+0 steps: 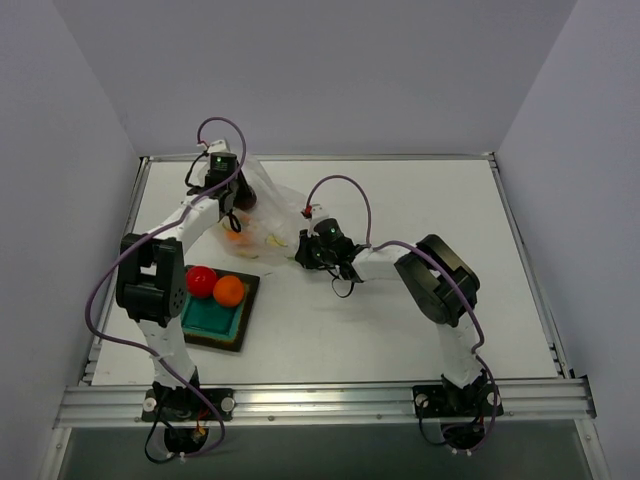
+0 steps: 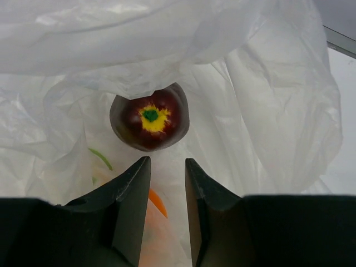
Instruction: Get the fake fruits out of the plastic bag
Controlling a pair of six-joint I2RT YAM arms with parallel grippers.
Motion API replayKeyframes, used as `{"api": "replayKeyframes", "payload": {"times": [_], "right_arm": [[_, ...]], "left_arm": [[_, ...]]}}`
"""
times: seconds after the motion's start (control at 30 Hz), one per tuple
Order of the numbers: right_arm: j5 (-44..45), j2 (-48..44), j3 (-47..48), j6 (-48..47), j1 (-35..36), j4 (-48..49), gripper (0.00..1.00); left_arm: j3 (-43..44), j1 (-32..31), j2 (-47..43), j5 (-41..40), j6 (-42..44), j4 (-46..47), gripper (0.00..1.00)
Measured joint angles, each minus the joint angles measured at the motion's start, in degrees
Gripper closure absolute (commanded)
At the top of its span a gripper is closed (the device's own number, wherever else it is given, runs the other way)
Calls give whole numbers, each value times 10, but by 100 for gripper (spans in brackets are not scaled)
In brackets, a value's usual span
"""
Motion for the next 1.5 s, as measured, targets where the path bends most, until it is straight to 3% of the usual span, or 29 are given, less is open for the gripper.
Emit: {"api": "replayKeyframes", "payload": {"times": [0.07, 0.2, 0.43, 0.83, 0.97, 1.17, 1.5], "right_arm": [[0, 1, 0, 2, 0, 3, 94], [0, 1, 0, 2, 0, 3, 94], [0, 1, 0, 2, 0, 3, 94], [-3, 1, 0, 2, 0, 3, 94], [-3, 1, 0, 1, 0, 3, 94], [-4, 1, 0, 1, 0, 3, 94], [-4, 2, 0, 1, 0, 5, 94]], "left_arm": [[0, 0, -4, -1, 0, -10, 69], [0, 0, -3, -5, 2, -33, 48], [30, 0, 19, -22, 7, -49, 32], [118, 0, 110, -68, 41, -76, 28], [125, 0, 130, -67, 52, -74, 30], [125, 0, 137, -61, 58, -57, 60], [62, 0, 79, -39, 44, -54, 75]]}}
